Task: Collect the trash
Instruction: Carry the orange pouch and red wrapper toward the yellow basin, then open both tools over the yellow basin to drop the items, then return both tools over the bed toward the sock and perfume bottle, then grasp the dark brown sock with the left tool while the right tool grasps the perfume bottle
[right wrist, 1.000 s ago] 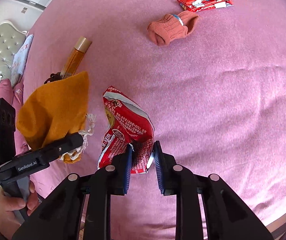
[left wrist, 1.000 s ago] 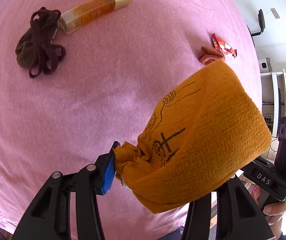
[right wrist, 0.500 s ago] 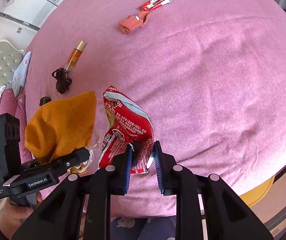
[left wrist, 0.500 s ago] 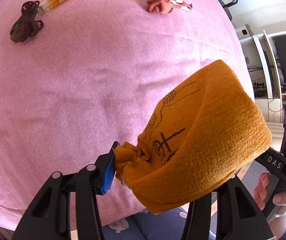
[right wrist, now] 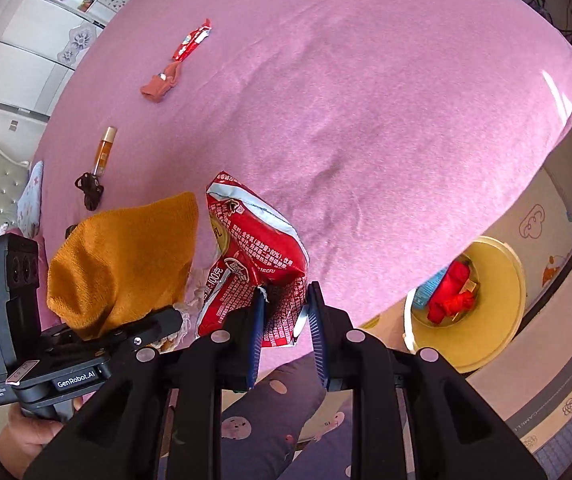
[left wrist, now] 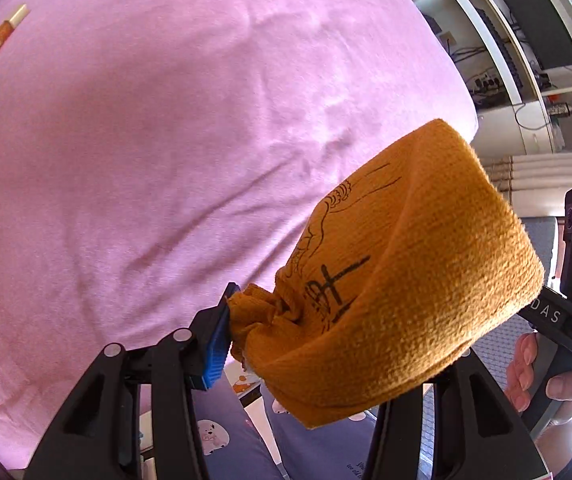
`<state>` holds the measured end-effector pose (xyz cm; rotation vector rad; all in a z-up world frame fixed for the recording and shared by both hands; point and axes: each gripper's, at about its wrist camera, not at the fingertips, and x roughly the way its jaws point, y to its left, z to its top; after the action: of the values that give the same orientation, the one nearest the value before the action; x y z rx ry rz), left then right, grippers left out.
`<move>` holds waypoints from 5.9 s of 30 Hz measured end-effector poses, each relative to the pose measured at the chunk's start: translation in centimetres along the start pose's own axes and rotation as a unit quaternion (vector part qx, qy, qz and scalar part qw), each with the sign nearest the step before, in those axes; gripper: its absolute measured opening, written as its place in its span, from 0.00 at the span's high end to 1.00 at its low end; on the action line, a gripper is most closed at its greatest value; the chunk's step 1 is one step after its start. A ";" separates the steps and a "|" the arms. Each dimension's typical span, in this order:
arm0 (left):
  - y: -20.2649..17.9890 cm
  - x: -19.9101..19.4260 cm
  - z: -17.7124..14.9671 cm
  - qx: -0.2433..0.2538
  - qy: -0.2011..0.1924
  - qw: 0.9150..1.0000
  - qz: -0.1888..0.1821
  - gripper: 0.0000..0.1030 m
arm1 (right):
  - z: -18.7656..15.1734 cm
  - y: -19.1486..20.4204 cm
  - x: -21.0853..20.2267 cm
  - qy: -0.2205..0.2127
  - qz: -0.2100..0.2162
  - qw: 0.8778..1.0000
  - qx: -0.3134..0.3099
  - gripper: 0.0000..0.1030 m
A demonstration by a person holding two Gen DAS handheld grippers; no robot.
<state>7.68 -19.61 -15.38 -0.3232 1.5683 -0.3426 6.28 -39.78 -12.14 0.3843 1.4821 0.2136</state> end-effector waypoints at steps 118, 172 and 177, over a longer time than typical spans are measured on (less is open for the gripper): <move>40.2 -11.0 15.4 -0.289 -0.132 0.942 0.110 0.38 | 18.8 40.0 25.1 0.129 0.040 0.952 -0.273 0.63; 40.2 -10.5 6.9 -0.279 -0.120 0.953 -0.016 0.86 | 16.2 41.1 31.2 0.181 -0.019 0.962 -0.206 0.69; 36.7 -9.3 4.2 -0.265 -0.099 0.959 -0.022 0.86 | 13.2 37.0 28.7 0.191 -0.026 0.960 -0.204 0.69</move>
<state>12.35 17.55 -22.09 -0.7837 1.4359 0.0862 25.31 3.35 -24.15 -0.0349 1.7727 0.5661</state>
